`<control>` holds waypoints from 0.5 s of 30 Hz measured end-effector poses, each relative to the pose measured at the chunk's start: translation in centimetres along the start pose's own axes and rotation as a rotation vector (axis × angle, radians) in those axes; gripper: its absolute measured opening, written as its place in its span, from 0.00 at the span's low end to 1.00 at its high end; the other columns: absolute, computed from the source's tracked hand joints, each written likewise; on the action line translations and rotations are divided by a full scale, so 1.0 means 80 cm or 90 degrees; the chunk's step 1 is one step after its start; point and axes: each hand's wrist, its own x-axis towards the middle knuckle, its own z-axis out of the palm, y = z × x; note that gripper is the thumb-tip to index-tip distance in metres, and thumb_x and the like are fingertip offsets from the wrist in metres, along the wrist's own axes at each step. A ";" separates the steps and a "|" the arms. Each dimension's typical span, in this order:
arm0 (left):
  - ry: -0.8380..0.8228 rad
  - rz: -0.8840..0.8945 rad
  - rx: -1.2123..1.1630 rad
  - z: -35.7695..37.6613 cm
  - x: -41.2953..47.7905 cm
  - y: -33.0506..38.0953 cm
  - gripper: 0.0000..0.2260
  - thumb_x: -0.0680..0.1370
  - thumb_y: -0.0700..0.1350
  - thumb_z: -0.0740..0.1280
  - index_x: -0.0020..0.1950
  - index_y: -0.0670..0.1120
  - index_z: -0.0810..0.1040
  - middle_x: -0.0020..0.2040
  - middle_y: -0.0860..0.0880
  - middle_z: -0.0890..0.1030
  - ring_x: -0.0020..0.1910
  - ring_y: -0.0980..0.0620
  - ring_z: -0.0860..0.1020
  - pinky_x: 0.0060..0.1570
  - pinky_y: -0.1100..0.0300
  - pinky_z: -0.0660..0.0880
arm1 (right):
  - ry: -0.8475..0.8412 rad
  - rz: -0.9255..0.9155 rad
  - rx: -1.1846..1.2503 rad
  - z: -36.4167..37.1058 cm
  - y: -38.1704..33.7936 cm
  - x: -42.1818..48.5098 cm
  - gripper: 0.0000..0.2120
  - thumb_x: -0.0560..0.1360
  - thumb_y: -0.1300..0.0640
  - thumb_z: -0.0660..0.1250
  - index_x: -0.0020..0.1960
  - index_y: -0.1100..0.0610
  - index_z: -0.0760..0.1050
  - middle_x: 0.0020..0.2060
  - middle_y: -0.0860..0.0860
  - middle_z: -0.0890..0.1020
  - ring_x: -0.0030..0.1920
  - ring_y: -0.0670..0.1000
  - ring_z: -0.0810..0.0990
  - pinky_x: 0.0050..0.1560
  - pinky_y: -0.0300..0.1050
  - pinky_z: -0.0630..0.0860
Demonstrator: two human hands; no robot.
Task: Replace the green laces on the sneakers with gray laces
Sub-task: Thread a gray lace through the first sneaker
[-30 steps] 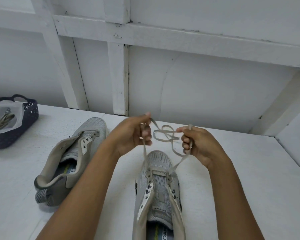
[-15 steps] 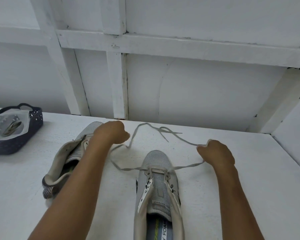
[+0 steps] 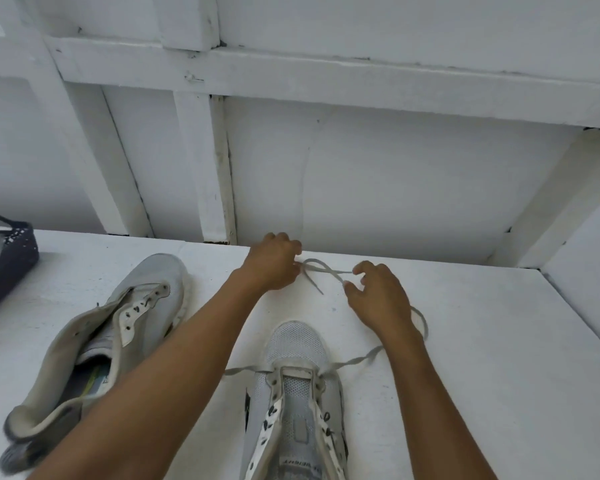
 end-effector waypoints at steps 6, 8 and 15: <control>0.018 -0.010 -0.064 0.012 -0.004 -0.012 0.06 0.78 0.48 0.67 0.48 0.46 0.80 0.53 0.49 0.78 0.56 0.46 0.75 0.53 0.52 0.70 | 0.056 0.012 -0.058 0.026 0.011 0.015 0.06 0.79 0.54 0.65 0.45 0.56 0.75 0.42 0.51 0.77 0.44 0.53 0.78 0.34 0.42 0.65; 0.054 -0.067 -0.266 -0.003 -0.014 -0.011 0.06 0.76 0.44 0.68 0.43 0.43 0.79 0.50 0.49 0.82 0.50 0.50 0.78 0.50 0.54 0.74 | 0.100 0.083 -0.009 0.019 0.013 0.015 0.06 0.78 0.57 0.63 0.45 0.59 0.74 0.39 0.52 0.78 0.39 0.54 0.76 0.33 0.42 0.65; 0.096 -0.100 -0.762 -0.059 -0.067 0.004 0.08 0.65 0.37 0.65 0.29 0.41 0.67 0.37 0.39 0.84 0.40 0.46 0.83 0.43 0.53 0.78 | 0.052 0.188 -0.054 -0.011 0.022 -0.001 0.11 0.75 0.60 0.66 0.55 0.64 0.73 0.53 0.59 0.79 0.50 0.59 0.78 0.44 0.45 0.70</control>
